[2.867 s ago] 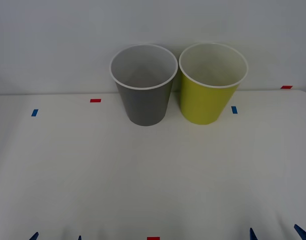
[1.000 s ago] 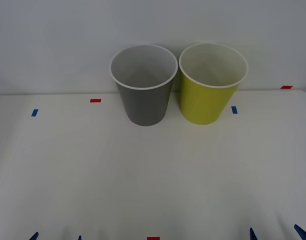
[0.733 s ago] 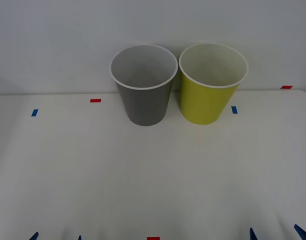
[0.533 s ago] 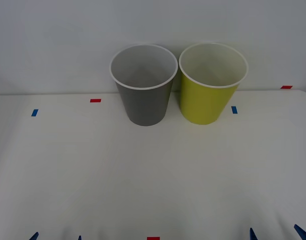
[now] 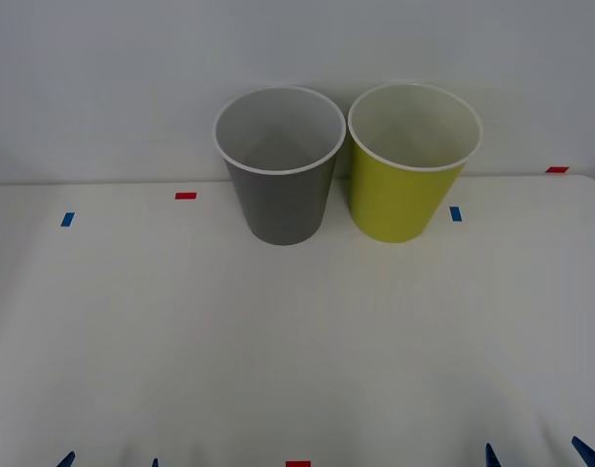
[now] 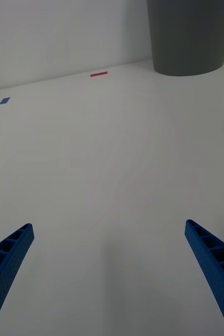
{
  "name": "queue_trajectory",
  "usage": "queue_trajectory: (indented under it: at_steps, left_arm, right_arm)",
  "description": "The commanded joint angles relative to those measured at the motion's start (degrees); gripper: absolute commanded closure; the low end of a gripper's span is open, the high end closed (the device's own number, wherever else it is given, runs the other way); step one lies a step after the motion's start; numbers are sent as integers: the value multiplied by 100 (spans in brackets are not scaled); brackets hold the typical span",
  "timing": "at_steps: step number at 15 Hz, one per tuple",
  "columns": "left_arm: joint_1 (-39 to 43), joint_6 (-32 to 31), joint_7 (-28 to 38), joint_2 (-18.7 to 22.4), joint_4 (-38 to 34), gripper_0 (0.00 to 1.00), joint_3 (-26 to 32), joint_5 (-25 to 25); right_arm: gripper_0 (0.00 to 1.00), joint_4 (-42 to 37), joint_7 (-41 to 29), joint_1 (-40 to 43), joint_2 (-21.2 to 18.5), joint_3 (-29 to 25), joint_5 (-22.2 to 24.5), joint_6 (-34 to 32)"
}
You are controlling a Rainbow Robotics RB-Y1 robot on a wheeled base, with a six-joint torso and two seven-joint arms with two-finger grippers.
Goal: Put cans in the gray bin and PET bottles in the light green bin.
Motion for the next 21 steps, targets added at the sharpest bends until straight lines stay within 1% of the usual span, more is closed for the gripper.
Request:
queue_trajectory:
  at_steps: [1,21]
  left_arm:
    - [0,0,0,0,0,0,0,0]
    - [0,0,0,0,0,0,0,0]
  right_arm:
    - [0,0,0,0,0,0,0,0]
    - [0,0,0,0,0,0,0,0]
